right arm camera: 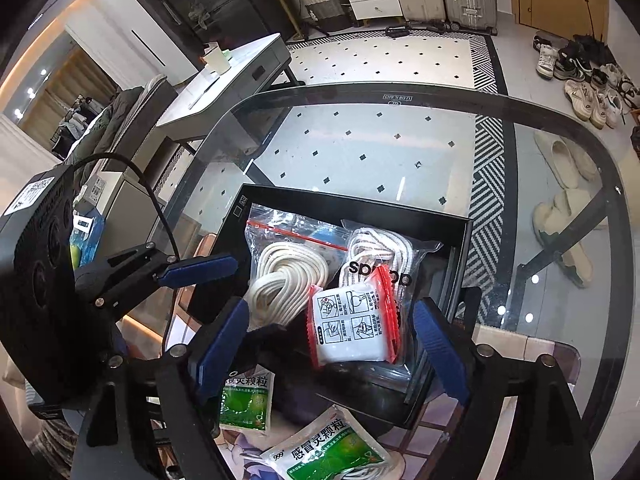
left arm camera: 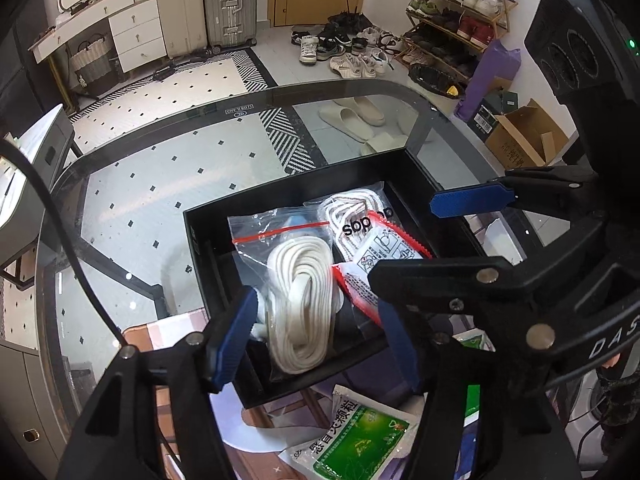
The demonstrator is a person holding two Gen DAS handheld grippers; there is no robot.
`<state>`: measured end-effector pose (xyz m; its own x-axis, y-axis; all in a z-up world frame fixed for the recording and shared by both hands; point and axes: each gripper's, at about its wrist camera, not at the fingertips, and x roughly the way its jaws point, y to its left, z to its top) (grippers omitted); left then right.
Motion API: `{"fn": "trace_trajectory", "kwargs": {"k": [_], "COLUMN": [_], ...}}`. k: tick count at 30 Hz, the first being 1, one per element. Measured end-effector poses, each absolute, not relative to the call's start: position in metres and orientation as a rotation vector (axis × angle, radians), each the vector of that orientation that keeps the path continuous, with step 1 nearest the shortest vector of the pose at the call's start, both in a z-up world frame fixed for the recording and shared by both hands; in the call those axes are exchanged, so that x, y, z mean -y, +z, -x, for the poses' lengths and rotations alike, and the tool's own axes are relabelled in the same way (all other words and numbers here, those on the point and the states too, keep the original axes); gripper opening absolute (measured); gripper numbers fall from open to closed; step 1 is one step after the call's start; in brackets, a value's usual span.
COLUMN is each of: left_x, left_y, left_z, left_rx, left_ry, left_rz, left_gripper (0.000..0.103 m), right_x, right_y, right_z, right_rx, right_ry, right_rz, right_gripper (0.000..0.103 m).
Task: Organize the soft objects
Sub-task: 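Open both grippers to release the items and withdraw from the box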
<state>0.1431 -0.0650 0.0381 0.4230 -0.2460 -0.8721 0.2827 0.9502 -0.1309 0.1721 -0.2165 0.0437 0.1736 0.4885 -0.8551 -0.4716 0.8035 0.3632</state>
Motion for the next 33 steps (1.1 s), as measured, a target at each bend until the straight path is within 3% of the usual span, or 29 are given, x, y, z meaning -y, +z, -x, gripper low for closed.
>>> {"fn": "trace_trajectory", "kwargs": {"k": [2, 9, 10, 11, 33], "left_x": [0.063, 0.06, 0.059, 0.057, 0.049], "left_y": [0.042, 0.054, 0.055, 0.057, 0.064], "left_z": [-0.14, -0.127, -0.125, -0.123, -0.077], "left_rx": [-1.074, -1.039, -1.032, -1.022, -0.973], "left_ry": [-0.336, -0.328, -0.323, -0.323, -0.302], "left_rz": [-0.032, -0.047, -0.044, -0.038, -0.039], "left_gripper": [0.078, 0.086, 0.098, 0.103, 0.103], "right_x": [0.219, 0.228, 0.229, 0.23, 0.254], "right_y": [0.048, 0.062, 0.064, 0.066, 0.079], "right_z": [-0.169, -0.159, -0.157, -0.154, -0.104], "right_rx": [-1.212, -1.196, -1.192, -1.192, -1.186], "right_ry": [0.683, 0.674, 0.671, 0.666, 0.644], "right_rz": [-0.019, -0.012, -0.009, -0.007, -0.05], "right_gripper": [0.088, 0.096, 0.096, 0.096, 0.102]}}
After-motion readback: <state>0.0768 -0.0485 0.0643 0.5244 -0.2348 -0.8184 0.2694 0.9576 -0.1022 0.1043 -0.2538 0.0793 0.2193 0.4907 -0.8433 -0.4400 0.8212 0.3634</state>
